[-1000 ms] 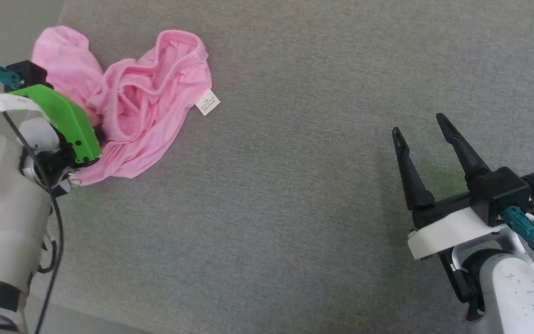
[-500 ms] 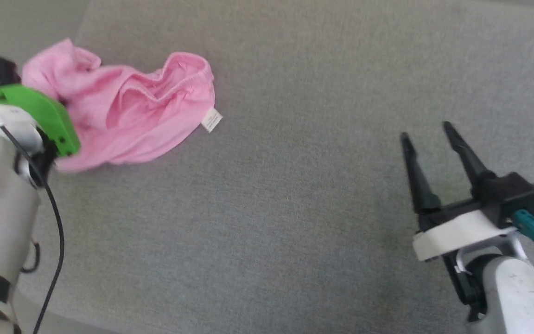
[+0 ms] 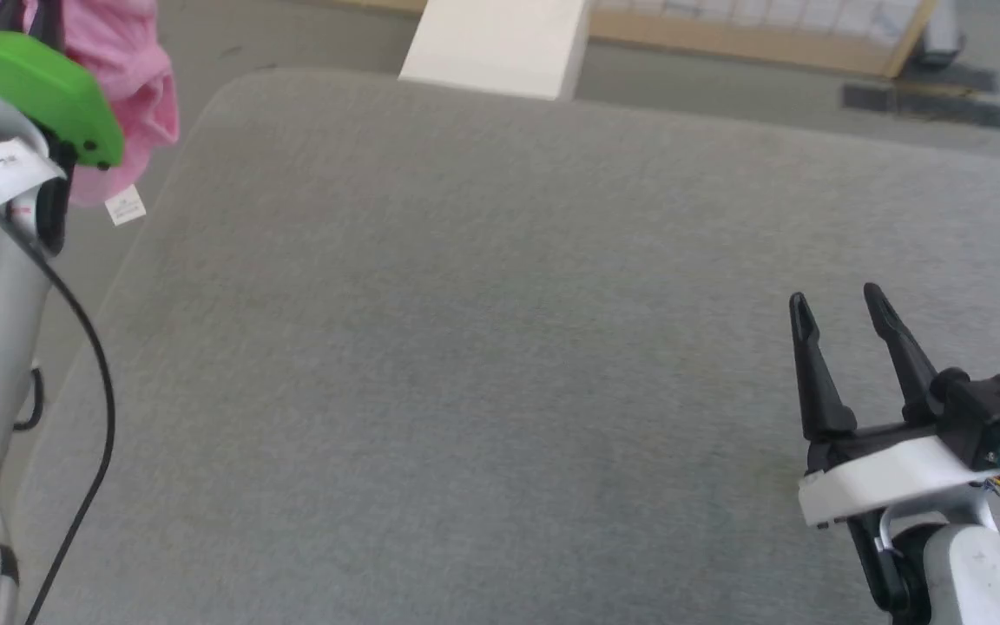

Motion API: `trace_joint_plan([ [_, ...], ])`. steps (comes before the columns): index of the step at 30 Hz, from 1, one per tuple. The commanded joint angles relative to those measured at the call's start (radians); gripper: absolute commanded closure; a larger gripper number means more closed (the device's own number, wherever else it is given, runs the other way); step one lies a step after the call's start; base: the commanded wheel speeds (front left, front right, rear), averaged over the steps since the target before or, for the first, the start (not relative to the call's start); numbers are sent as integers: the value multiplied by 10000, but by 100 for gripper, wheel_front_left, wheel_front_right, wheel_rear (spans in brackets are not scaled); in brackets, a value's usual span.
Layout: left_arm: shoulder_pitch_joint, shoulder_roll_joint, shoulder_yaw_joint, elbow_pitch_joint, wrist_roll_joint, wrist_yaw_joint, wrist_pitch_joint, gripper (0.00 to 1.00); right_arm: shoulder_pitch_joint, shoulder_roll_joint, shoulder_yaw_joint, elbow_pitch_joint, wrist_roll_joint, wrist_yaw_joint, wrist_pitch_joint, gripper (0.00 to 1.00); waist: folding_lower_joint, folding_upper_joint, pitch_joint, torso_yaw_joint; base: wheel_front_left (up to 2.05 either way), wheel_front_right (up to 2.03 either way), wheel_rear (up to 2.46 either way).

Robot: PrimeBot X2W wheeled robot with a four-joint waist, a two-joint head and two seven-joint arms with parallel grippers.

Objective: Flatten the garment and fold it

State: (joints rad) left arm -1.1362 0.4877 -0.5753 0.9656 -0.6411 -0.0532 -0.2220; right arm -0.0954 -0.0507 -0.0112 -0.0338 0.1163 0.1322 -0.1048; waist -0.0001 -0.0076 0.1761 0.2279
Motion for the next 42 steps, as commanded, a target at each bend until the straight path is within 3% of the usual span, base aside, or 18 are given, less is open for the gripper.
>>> trace_joint_plan([
  [1,-185,-232,-67,-125,88,-99,-108,100,197,3,-38,35,89,-15,-61,0,1,76,-736,-830,0,0,0],
  [9,192,-1187,-325,-1057,37,-394,-326,100,515,4,-90,70,217,-15,-27,0,1,76,-1254,-2255,0,0,0],
  [16,1091,-2552,-810,-2104,-166,-403,-282,100,678,4,-248,-153,297,-15,97,0,1,76,-1097,-3194,0,0,0],
  [23,3300,-3402,-1350,-2793,-619,-219,-85,100,728,4,-365,-244,494,-15,27,0,1,76,-502,-3483,0,0,0],
  [31,6476,-3541,-1984,-2656,-930,359,54,100,617,4,-20,37,716,-15,-132,0,1,76,-276,-3366,0,0,0],
  [32,6634,-3532,-2035,-2708,-942,369,83,75,609,4,-16,49,709,-15,-146,0,1,76,-272,-3315,0,0,0],
  [33,6750,-3489,-2138,-2791,-865,403,102,29,605,5,-37,68,690,-15,-163,0,1,76,-301,-3221,0,0,0],
  [34,6816,-3457,-2203,-2889,-793,436,80,0,609,5,-49,88,668,-15,-170,0,1,76,-347,-3148,0,0,0],
  [42,6733,-2972,-1894,-5200,360,1260,-371,0,690,5,-117,145,566,-15,-137,0,1,76,-782,-2557,0,0,0],
])
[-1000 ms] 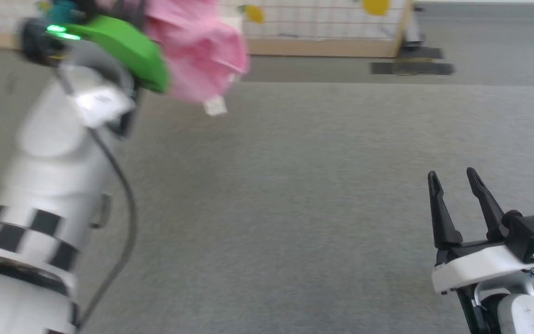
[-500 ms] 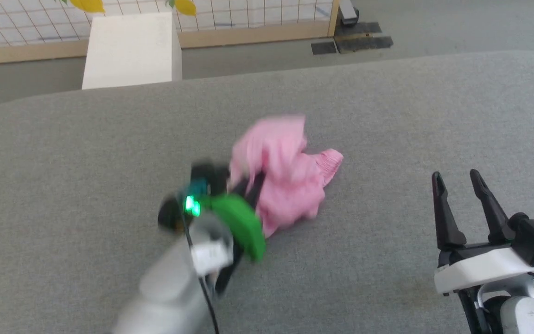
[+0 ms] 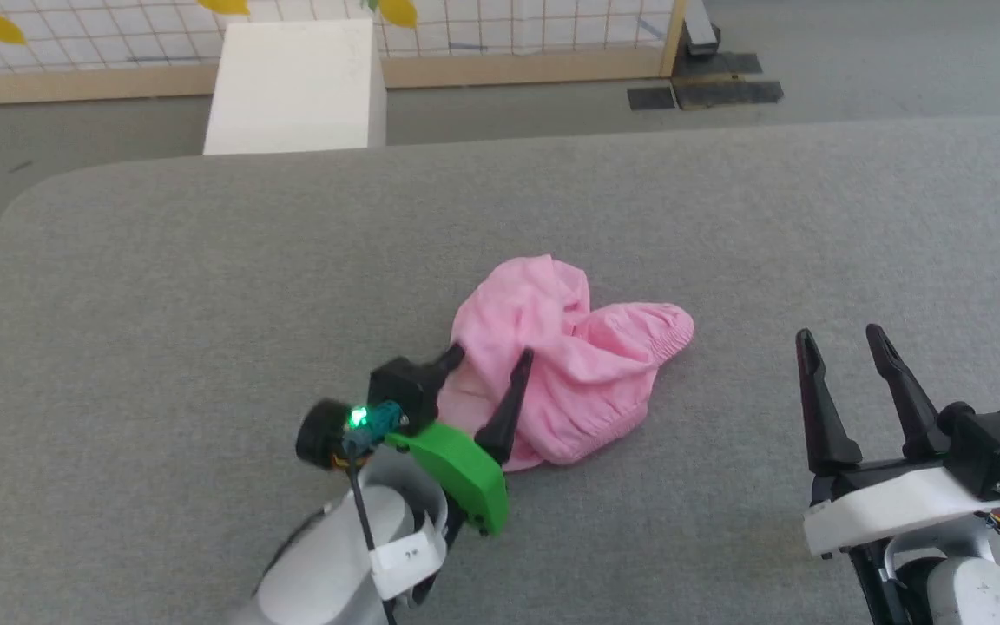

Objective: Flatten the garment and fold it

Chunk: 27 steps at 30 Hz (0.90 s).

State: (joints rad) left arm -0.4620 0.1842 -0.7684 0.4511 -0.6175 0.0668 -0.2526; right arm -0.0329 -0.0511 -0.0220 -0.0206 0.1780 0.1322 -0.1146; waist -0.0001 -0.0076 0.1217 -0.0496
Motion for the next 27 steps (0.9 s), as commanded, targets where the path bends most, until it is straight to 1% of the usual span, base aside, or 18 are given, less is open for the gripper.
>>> trace_joint_plan([
  [1,13,122,209,-542,303,198,-77,0,100,8,-27,5,-60,-15,-18,0,1,76,-304,284,0,0,0],
  [5,359,368,1023,-2162,899,503,-87,0,215,8,-76,-31,-108,-15,66,0,1,76,-569,460,0,0,0],
  [9,898,717,1888,-2986,1179,716,-89,0,398,9,-125,-107,-137,-15,153,0,1,76,-787,557,0,0,0],
  [14,1827,1375,2888,-3249,1273,912,-90,0,701,9,-119,-239,-196,-15,339,0,1,76,-1031,583,0,0,0],
  [21,3350,2160,3857,-3228,984,1117,-90,0,1253,9,-80,-562,-286,-15,650,0,1,76,-1266,575,0,0,0],
  [27,3964,2300,4267,-3516,953,1089,-91,0,1465,9,-33,-784,-300,-15,862,0,1,76,-1256,610,0,0,0],
])
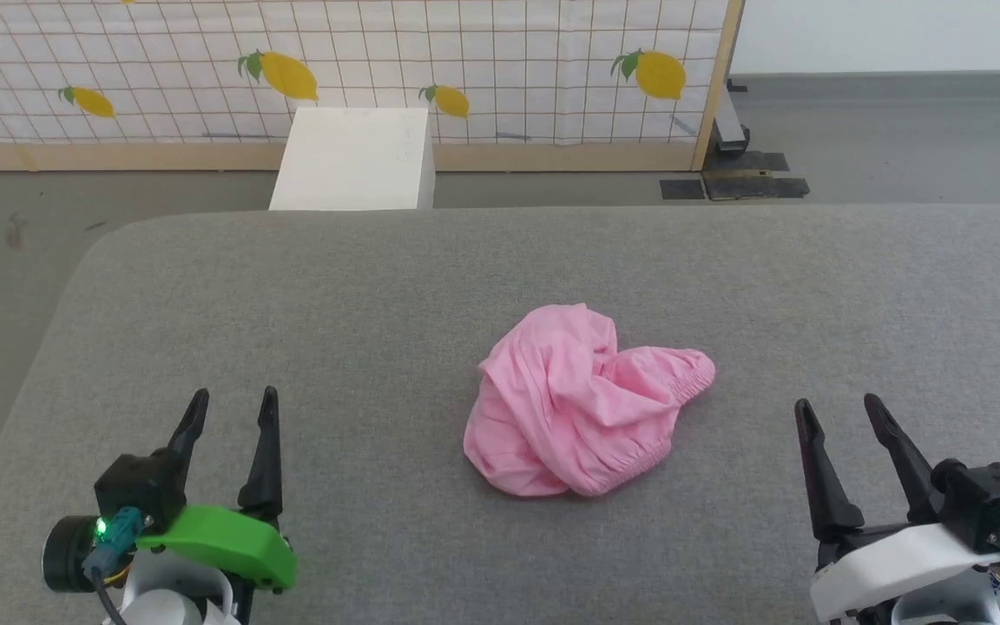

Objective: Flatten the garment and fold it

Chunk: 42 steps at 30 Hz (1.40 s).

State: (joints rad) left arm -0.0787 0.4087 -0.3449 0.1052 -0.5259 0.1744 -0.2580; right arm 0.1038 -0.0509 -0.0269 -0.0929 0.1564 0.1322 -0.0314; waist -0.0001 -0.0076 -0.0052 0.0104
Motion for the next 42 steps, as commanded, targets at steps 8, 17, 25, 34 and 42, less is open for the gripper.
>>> trace_joint_plan([
  [8,216,-43,144,-288,182,-94,-37,0,105,7,-100,-176,-170,-15,220,0,1,76,182,143,0,0,0],
  [17,-21,-228,261,-553,386,-115,-37,0,-527,7,-125,229,-368,-15,1180,0,1,76,495,258,0,0,0],
  [25,-303,-505,311,-625,566,-218,-37,0,-1665,-676,1312,818,288,-15,3973,0,1,76,740,585,0,0,0],
  [34,-528,-1003,438,-469,749,-446,-37,0,-3255,-2311,4595,1321,2112,-15,6540,0,1,76,1190,1094,0,0,0],
  [42,-830,-1425,558,-284,971,-715,-38,0,-4548,-2665,6338,2906,2622,-15,6818,0,1,76,1609,1412,0,0,0],
])
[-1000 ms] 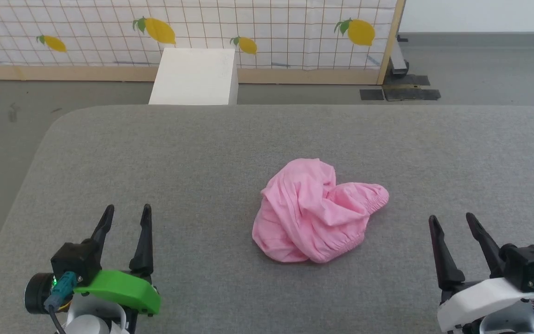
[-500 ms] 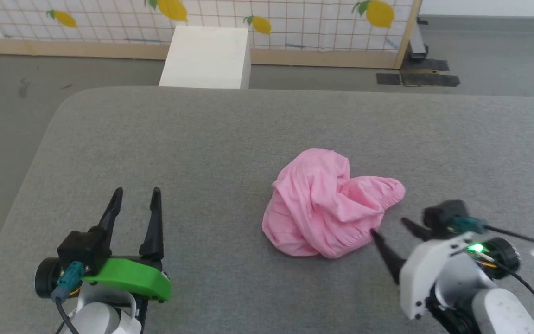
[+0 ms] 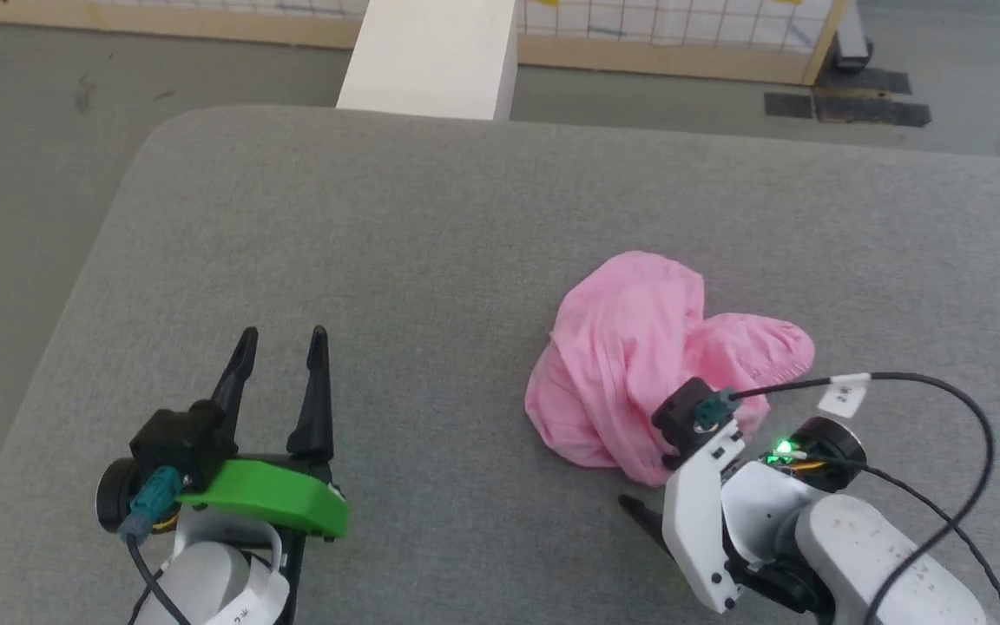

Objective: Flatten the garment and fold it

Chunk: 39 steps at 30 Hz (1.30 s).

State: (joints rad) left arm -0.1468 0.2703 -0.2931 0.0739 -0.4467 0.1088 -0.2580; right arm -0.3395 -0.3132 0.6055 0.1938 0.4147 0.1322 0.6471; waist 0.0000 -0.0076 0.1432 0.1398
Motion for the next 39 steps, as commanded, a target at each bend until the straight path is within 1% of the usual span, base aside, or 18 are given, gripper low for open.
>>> trace_joint_plan([
  [1,-170,-77,63,51,204,-89,-38,0,-195,-42,127,255,106,-15,18,0,0,76,153,136,0,0,0],
  [2,-199,-152,139,108,261,-158,-38,0,-373,-61,378,775,241,-15,-45,0,0,76,212,158,0,0,0],
  [3,-207,-179,171,129,286,-183,-38,0,-412,-60,479,973,323,-15,-53,0,0,76,225,161,0,0,0],
  [4,-186,-253,284,214,371,-244,-38,0,-473,-48,787,1438,639,-15,-139,69,0,76,211,136,0,0,0],
  [5,-172,-269,323,232,392,-260,-38,0,-481,-44,846,1512,742,-15,-205,96,0,76,190,108,0,0,0],
  [6,-149,-285,366,255,420,-278,-38,0,-509,-66,920,1562,814,-15,-301,100,0,76,157,66,0,0,0],
  [10,-83,-315,482,347,523,-346,-38,0,-632,-227,912,1395,789,-15,-942,100,0,76,-47,-139,0,0,0],
  [13,-10,-317,557,391,582,-374,-38,0,-607,-385,650,972,664,-15,-1367,100,0,76,-256,-325,0,0,0],
  [16,104,-303,622,410,618,-392,-38,0,-424,-575,120,272,501,-15,-1581,100,0,76,-460,-540,0,0,0],
  [19,211,-295,658,422,640,-388,-38,0,-53,-768,-590,-478,343,-15,-1509,100,0,76,-617,-730,0,0,0],
  [21,291,-285,682,431,648,-368,-38,0,287,-875,-1196,-990,213,-15,-1363,100,0,76,-716,-879,0,0,0],
  [25,379,-260,677,416,652,-355,-38,0,1149,-895,-2833,-1793,-92,-15,-965,100,0,76,-788,-1087,0,0,0],
  [29,383,-219,657,390,650,-344,-36,0,2105,-581,-4820,-2060,-404,-15,-609,100,0,76,-741,-1187,0,0,0],
  [32,363,-204,629,392,640,-330,-5,0,2764,-224,-6145,-1862,-523,-15,-436,100,0,76,-644,-1207,0,0,0],
  [35,330,-199,617,409,625,-312,4,0,3126,132,-7145,-1361,-530,-15,-523,100,0,76,-534,-1196,0,0,0],
  [39,266,-190,607,437,615,-287,5,0,3195,476,-7969,-439,-685,-15,-1037,100,0,76,-405,-1148,0,0,0],
])
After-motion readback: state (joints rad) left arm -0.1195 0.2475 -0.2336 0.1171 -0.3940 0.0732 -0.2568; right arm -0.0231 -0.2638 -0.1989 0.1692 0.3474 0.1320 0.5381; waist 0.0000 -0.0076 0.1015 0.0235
